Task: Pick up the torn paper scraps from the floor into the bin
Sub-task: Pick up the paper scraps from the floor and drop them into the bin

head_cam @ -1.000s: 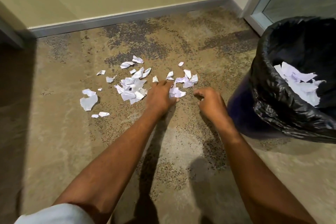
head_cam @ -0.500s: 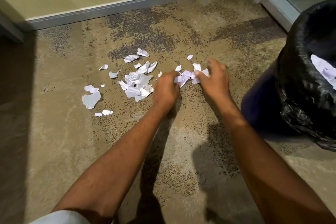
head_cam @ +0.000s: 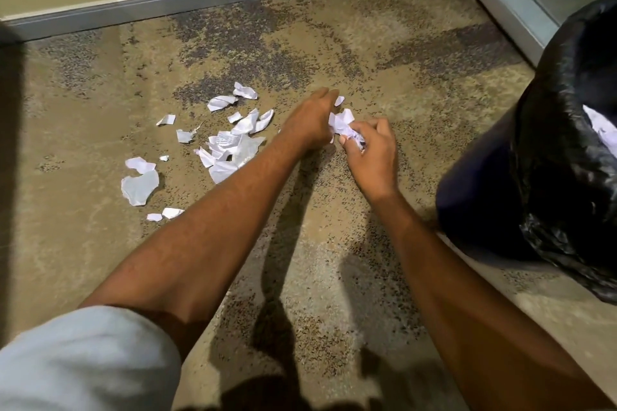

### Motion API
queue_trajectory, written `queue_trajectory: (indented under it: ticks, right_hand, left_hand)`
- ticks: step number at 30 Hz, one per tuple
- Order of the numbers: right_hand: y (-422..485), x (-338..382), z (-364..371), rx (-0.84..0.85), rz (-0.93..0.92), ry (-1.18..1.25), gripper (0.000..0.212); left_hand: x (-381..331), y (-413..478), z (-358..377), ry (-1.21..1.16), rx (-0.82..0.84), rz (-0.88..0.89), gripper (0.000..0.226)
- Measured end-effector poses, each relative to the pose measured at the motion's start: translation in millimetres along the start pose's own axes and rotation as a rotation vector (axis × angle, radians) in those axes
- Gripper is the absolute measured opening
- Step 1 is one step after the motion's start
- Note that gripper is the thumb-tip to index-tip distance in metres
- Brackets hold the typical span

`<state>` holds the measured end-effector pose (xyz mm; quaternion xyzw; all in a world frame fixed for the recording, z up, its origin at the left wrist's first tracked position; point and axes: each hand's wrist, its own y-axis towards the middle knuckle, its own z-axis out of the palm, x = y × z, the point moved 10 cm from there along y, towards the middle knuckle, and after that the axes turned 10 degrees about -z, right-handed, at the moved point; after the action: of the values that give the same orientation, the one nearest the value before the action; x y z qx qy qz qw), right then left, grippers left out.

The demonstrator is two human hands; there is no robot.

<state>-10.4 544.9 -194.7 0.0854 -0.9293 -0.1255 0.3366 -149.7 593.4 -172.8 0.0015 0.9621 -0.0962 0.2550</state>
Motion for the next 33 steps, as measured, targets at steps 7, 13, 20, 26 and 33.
queue_trajectory:
  ticks: [7,13,20,26,33]
  right_hand:
    - [-1.0,-0.4,-1.6,-0.082,-0.030,-0.026,0.037]
    - [5.5,-3.8,-0.3,-0.054,0.066,-0.029,0.073]
    - [28.6,-3.0,15.2,0.172,0.050,0.044,0.080]
    - [28.0,15.5,14.5,0.231,-0.036,0.003,0.044]
    - [18.9,29.6,23.5,0.221,0.055,0.018,0.016]
  left_hand:
    - [-3.3,29.0,3.0,0.023,0.082,0.030,0.062]
    - [0.9,30.2,4.1,-0.002,-0.011,0.022,0.055]
    - [4.0,5.1,0.0,-0.121,-0.223,0.072,0.021]
    - [13.0,-12.5,-2.4,-0.166,-0.293,0.011,0.016]
    - [26.4,-32.7,-3.1,-0.200,-0.307,-0.083,0.010]
